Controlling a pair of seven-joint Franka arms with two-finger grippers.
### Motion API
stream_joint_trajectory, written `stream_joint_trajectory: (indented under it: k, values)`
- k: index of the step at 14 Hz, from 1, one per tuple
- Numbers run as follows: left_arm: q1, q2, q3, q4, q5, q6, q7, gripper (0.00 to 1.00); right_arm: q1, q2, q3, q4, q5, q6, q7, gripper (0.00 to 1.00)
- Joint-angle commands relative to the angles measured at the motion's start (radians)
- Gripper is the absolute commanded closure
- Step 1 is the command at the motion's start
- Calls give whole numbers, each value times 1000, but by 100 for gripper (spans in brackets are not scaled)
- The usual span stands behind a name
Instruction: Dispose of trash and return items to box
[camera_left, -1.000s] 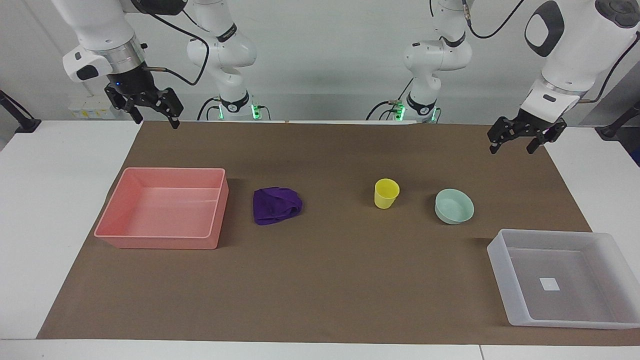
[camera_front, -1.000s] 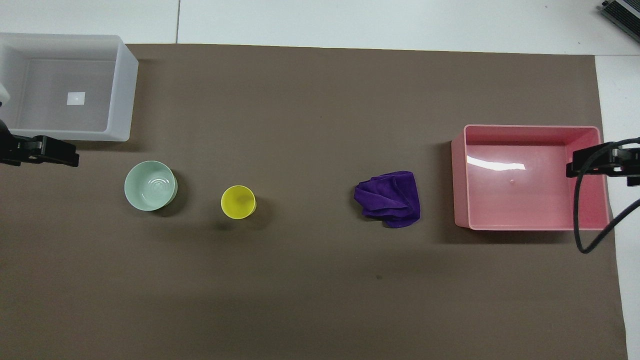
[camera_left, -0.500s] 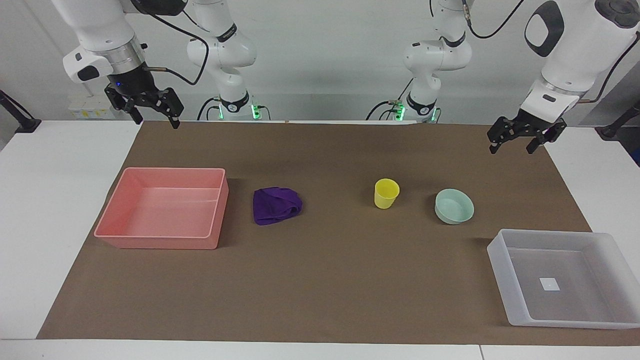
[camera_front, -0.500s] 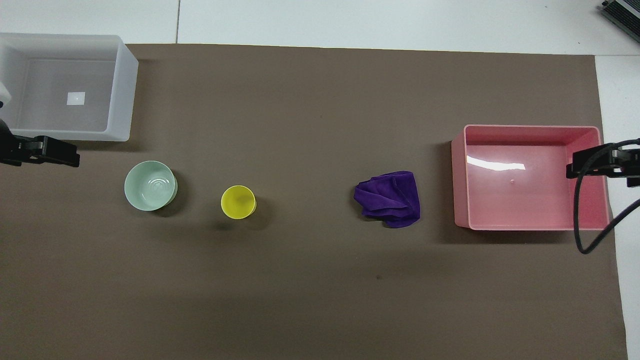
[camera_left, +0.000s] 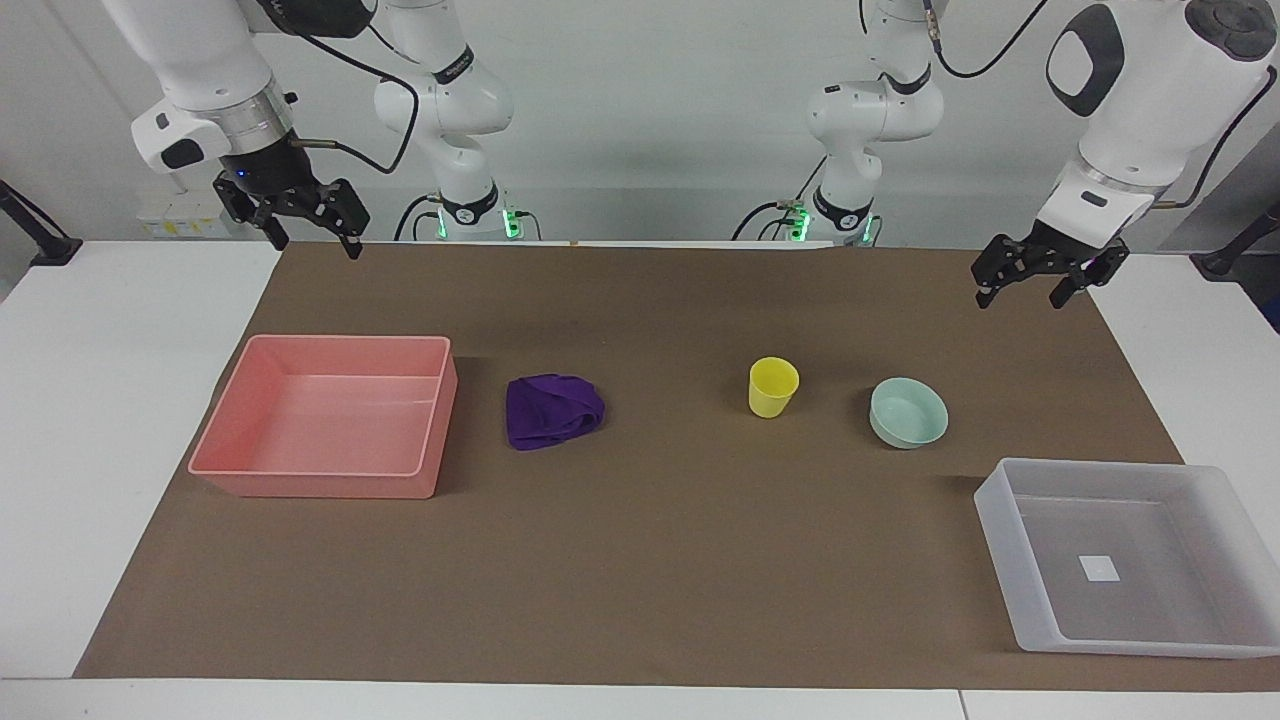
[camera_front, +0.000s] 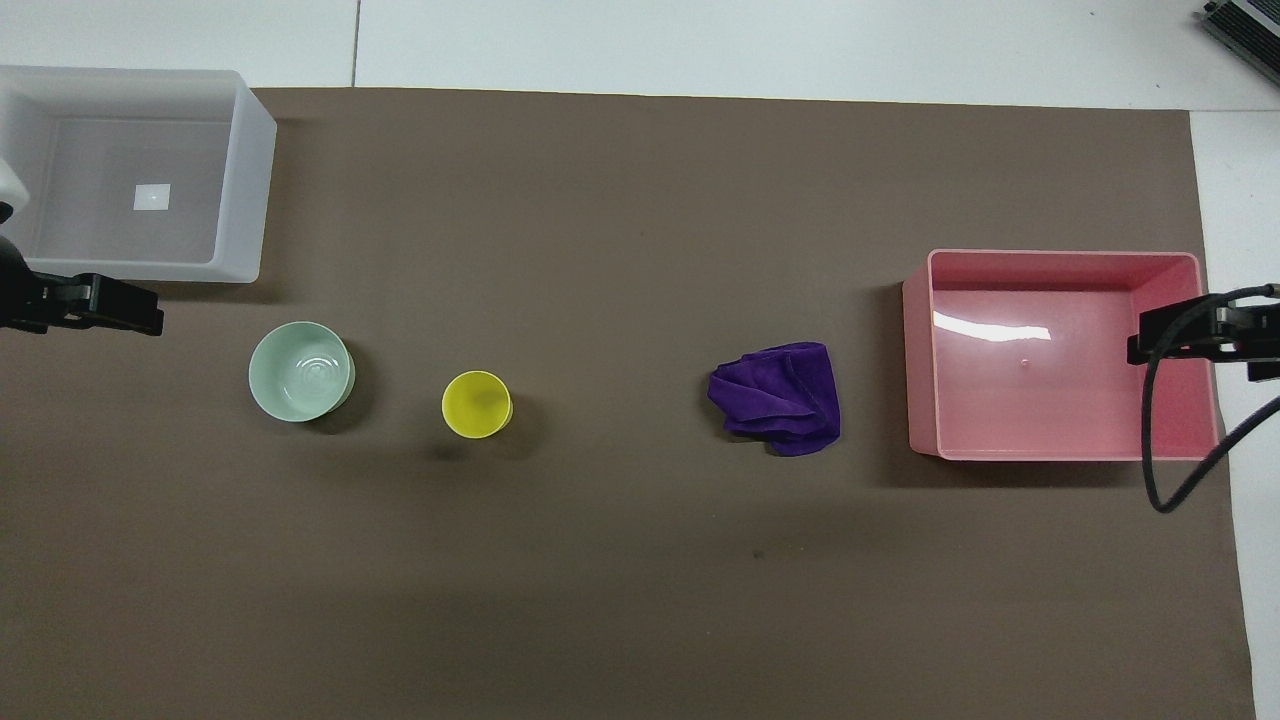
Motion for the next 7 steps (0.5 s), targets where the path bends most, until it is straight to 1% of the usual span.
stream_joint_trajectory:
  k: [1,3,7]
  values:
    - [-5,-27,0,-60,18,68,-8,0,-7,-28,2,-36,-2,19,-21,0]
    - [-2,-27,-1,-80,18,97,-8,0,-7,-36,2,-49,0,19,-19,0]
    - [8,-49,0,-223,18,258,-6,0,-6,-44,2,-65,0,21,-18,0]
